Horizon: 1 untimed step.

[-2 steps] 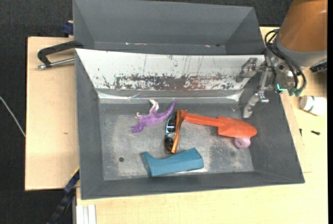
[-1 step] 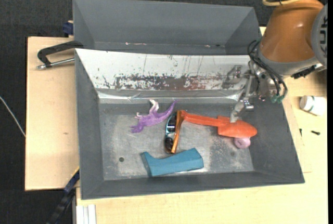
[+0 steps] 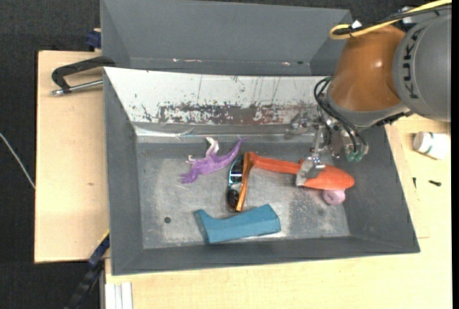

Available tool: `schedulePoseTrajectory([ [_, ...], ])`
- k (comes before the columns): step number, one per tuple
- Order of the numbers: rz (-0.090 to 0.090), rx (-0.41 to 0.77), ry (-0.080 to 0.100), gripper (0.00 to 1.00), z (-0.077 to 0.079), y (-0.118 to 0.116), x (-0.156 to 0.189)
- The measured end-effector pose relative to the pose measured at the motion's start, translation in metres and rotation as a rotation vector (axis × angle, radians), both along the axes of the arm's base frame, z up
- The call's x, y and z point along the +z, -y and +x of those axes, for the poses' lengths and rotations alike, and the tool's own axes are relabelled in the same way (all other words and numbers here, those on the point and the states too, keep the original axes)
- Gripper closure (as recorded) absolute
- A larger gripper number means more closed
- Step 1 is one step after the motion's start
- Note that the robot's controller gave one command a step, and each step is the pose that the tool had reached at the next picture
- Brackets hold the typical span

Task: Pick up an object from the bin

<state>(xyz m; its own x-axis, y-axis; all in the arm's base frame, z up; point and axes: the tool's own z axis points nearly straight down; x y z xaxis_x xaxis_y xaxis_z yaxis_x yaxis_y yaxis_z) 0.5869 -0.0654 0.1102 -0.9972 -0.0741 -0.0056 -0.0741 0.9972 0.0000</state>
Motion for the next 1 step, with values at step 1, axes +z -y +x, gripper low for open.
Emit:
schedulePoseTrajectory([
  [1,0.000,0.061,-0.001,1.00,0.0026,0.0050,-0.0340],
])
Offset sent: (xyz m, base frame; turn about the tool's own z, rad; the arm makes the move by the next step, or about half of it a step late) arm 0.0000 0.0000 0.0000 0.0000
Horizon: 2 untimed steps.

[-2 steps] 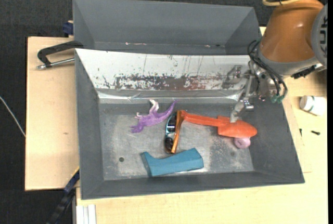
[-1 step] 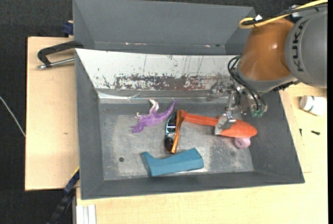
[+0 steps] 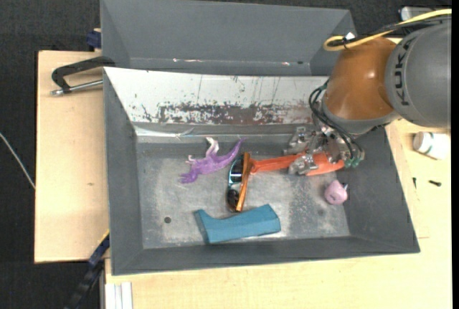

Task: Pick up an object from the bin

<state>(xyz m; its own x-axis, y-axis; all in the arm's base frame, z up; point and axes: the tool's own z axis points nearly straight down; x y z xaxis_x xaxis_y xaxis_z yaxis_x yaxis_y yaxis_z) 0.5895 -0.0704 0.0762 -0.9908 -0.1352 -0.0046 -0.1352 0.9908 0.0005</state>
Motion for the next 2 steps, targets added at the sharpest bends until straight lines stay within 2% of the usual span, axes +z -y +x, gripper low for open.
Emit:
schedulePoseTrajectory([
  [1,0.000,0.000,0.000,1.00,0.000,0.000,0.000],
  [2,-0.001,-0.025,0.001,1.00,0.000,0.026,0.096],
])
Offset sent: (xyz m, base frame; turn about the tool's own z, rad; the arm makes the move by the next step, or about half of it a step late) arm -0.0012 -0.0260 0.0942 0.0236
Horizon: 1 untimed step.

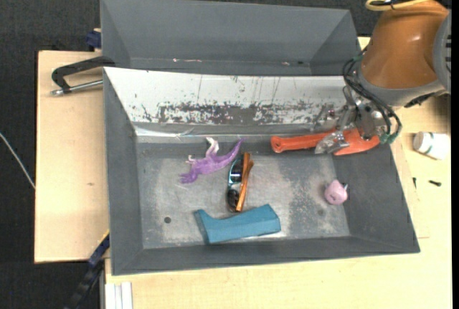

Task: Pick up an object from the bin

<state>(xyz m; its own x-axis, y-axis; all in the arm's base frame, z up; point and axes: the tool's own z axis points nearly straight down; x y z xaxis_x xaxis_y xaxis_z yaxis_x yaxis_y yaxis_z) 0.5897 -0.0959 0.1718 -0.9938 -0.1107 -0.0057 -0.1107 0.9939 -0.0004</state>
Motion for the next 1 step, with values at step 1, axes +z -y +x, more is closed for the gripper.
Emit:
schedulePoseTrajectory([
  [1,0.000,0.000,0.000,1.00,0.0000,-0.0001,0.0000],
])
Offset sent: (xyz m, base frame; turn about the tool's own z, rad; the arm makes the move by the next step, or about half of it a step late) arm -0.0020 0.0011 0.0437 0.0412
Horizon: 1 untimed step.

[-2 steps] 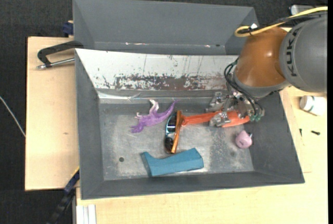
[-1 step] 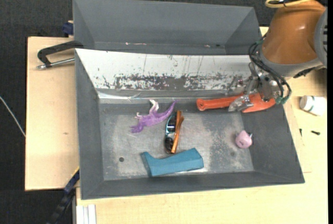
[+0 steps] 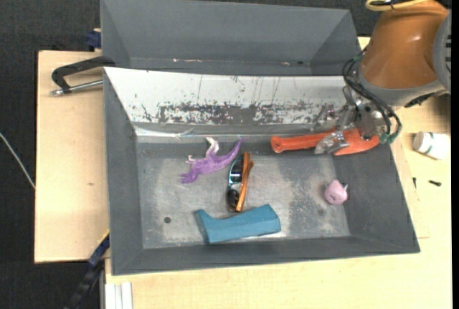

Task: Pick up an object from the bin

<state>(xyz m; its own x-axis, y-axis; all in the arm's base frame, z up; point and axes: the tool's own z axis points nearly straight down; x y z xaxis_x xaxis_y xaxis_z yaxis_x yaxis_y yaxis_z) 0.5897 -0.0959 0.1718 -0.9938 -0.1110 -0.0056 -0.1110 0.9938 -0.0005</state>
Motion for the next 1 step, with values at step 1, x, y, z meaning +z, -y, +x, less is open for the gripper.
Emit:
schedulePoseTrajectory([
  [1,0.000,-0.042,0.006,0.00,0.0002,-0.0014,0.0483],
])
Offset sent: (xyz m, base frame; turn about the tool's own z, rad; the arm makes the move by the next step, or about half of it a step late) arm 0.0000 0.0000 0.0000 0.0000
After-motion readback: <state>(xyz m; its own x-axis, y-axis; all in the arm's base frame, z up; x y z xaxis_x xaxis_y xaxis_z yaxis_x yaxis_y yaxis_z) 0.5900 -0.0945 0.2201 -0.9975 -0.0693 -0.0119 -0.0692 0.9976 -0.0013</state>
